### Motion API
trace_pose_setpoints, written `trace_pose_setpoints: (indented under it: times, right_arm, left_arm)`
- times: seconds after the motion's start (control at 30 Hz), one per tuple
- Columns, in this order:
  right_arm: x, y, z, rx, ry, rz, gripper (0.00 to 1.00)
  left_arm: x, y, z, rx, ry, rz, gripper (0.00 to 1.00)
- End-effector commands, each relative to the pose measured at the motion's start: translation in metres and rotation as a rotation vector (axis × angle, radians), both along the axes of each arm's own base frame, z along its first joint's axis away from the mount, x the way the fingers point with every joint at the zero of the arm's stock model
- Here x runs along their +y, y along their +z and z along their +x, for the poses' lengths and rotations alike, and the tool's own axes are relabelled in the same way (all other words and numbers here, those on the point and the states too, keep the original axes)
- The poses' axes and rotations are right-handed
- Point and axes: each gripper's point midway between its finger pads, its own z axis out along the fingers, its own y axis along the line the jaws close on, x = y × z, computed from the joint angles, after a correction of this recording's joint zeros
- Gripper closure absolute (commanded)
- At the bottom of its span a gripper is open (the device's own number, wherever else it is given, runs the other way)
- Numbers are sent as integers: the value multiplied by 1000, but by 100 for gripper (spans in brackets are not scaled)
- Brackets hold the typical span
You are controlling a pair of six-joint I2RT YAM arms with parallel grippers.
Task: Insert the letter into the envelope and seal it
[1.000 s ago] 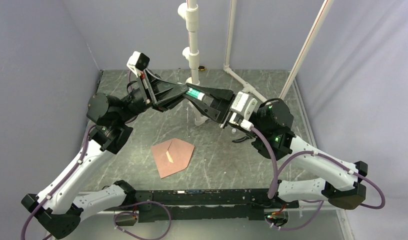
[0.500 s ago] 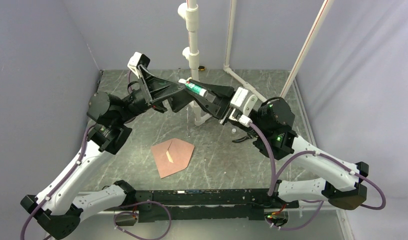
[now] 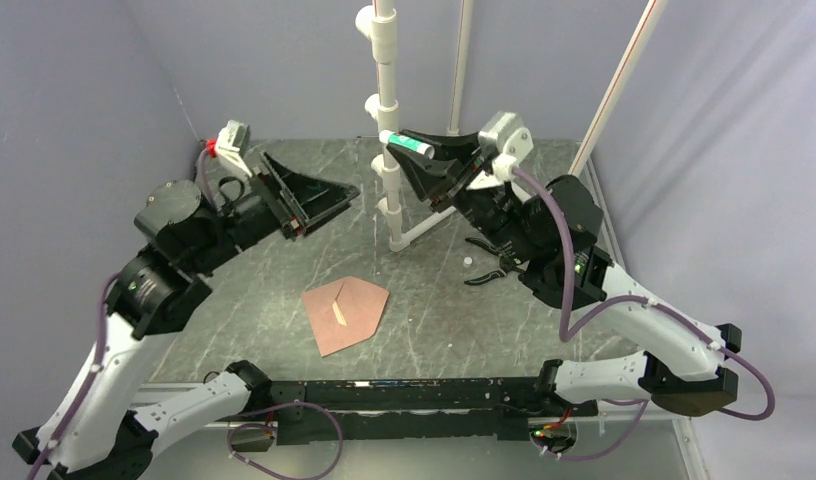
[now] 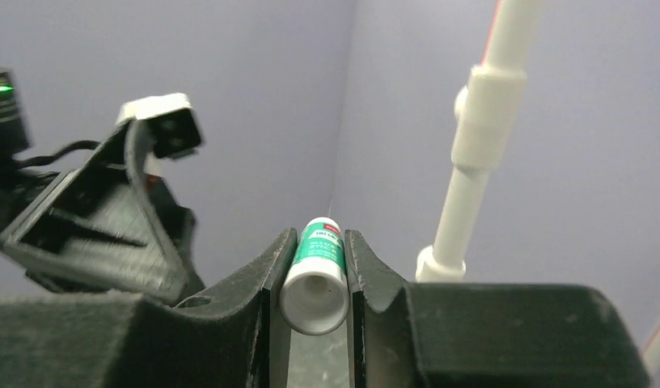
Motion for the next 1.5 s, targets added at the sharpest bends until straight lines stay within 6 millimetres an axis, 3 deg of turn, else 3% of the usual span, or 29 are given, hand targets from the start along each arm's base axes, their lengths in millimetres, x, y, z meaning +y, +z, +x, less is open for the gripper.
trace_pose_setpoints:
  times: [0.0,0.07,0.17,0.3,0.4,0.5,0.7,0.87,1.07,1.27,1.47]
  right_arm:
    - [6,-61,26,320,-86,-95,100]
    - [14,-94,31,423,-104,-162,100]
    - [30,-148,28,561,-86,-271,100]
    - [58,-208,10,723,-26,-308,100]
    - [79,-256,-6,837,-20,-342,100]
    - [92,-305,-13,969,-70,-368,100]
    - [110,-367,-17,1062,-82,-432,100]
    - [138,-400,-14,1066,-65,-508,100]
    - [167,-436,-5,1097,-94,-602,100]
    - [176,-464,-3,1144,-118,-677,100]
    - [183,-480,7,1137,-159,-721,100]
  left_arm:
    - [72,-109,22,110,362,504,32]
    - [90,-145,25,163,425,632,45]
    - [110,-195,28,255,473,817,54]
    - [118,-259,31,394,464,1004,54]
    - [120,-293,40,463,443,1073,52]
    - [122,-324,57,568,367,986,60]
    - [137,-374,92,727,264,737,79]
    - [143,-407,102,829,185,614,93]
    - [141,-427,108,858,146,539,95]
    - [143,-459,98,942,144,554,97]
    - [141,-479,90,1013,128,537,98]
